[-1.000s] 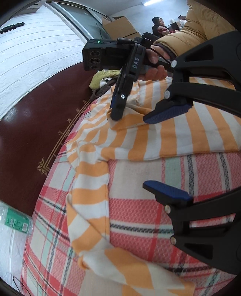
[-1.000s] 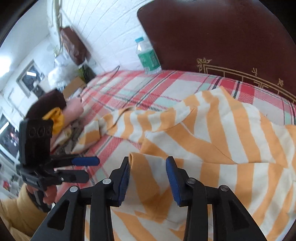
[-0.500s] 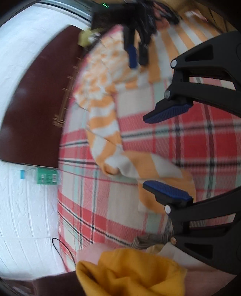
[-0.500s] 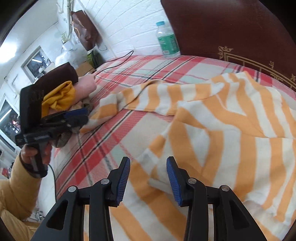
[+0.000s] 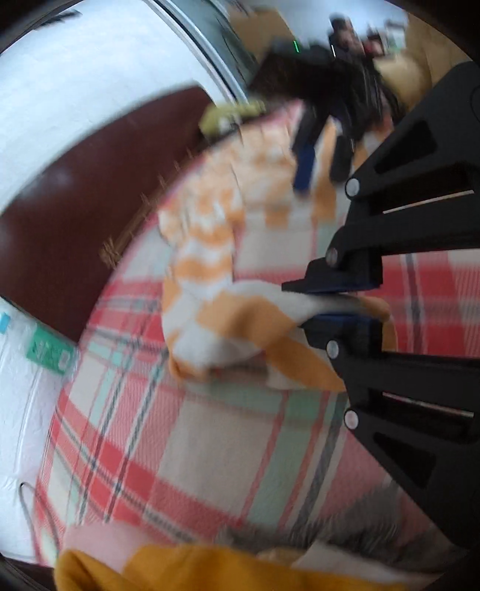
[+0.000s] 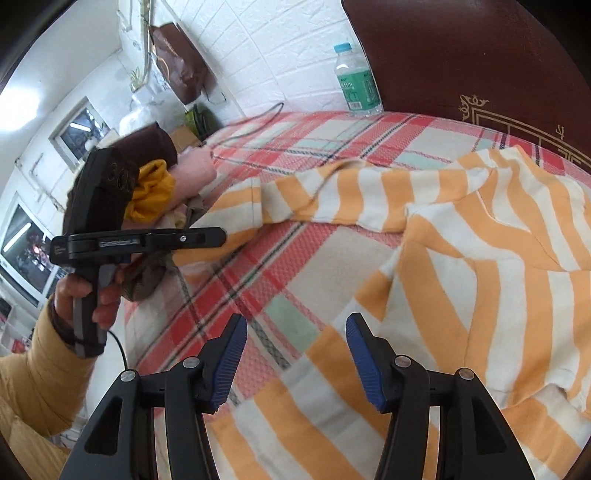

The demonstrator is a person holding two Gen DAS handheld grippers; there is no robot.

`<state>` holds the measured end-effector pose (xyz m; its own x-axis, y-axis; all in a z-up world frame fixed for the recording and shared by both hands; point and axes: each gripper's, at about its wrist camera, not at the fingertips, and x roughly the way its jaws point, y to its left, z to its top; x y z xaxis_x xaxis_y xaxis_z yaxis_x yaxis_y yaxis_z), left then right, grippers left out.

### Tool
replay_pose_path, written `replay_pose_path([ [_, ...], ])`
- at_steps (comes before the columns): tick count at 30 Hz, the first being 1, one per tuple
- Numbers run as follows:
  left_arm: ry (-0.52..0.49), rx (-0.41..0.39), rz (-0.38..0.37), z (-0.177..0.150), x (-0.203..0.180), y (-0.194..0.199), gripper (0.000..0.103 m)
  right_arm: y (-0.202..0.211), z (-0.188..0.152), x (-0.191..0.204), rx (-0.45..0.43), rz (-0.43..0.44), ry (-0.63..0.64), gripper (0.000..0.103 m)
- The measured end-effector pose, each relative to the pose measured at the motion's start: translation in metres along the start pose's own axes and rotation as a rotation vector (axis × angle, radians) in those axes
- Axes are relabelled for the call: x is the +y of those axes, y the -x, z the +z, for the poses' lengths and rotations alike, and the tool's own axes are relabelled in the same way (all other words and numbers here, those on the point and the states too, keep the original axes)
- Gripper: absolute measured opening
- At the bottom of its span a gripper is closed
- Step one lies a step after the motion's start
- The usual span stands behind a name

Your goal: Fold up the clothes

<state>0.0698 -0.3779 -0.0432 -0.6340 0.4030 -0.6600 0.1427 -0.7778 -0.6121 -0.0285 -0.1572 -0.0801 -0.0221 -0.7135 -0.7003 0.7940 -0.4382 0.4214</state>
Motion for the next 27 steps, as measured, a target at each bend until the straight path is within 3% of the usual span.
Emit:
replay_pose_path([
  [1, 0.035, 0.0, -0.081, 0.0, -0.002, 0.0, 0.011, 0.0, 0.001, 0.002, -0.008, 0.023, -0.002, 0.058],
  [5, 0.115, 0.01, -0.237, -0.006, -0.006, -0.012, 0.011, -0.002, 0.004, 0.01, -0.052, 0.143, -0.023, 0.06],
  [6, 0.135, 0.012, -0.276, -0.007, -0.007, -0.016, 0.01, -0.004, 0.004, 0.009, -0.06, 0.182, -0.044, 0.069],
  [10, 0.21, 0.021, -0.426, -0.013, -0.01, -0.028, 0.011, -0.02, 0.001, -0.002, -0.052, 0.24, -0.138, 0.07],
  [14, 0.239, 0.006, -0.477, -0.019, -0.007, -0.033, 0.011, -0.042, -0.003, -0.018, -0.037, 0.366, -0.292, 0.07],
  [16, 0.249, -0.008, -0.491, -0.02, -0.005, -0.033, 0.011, -0.046, -0.004, -0.02, -0.057, 0.39, -0.316, 0.07],
  [17, 0.249, -0.016, -0.494, -0.021, -0.005, -0.032, 0.011, -0.046, -0.004, -0.019, -0.074, 0.398, -0.312, 0.063],
  [19, 0.243, -0.024, -0.505, -0.021, -0.006, -0.028, 0.013, -0.04, -0.001, -0.014, -0.107, 0.374, -0.269, 0.035],
  [20, 0.238, -0.026, -0.513, -0.02, -0.007, -0.027, 0.015, -0.036, 0.001, -0.012, -0.124, 0.35, -0.248, 0.015],
  [24, 0.184, -0.039, -0.52, -0.02, -0.019, -0.022, 0.018, -0.002, 0.013, -0.014, -0.204, 0.21, -0.185, 0.009],
  [26, 0.151, -0.042, -0.511, -0.02, -0.025, -0.021, 0.048, 0.023, 0.019, -0.018, -0.255, 0.152, -0.158, 0.009],
  [27, 0.134, -0.041, -0.506, -0.021, -0.028, -0.02, 0.053, 0.036, 0.022, -0.021, -0.279, 0.133, -0.151, 0.009],
])
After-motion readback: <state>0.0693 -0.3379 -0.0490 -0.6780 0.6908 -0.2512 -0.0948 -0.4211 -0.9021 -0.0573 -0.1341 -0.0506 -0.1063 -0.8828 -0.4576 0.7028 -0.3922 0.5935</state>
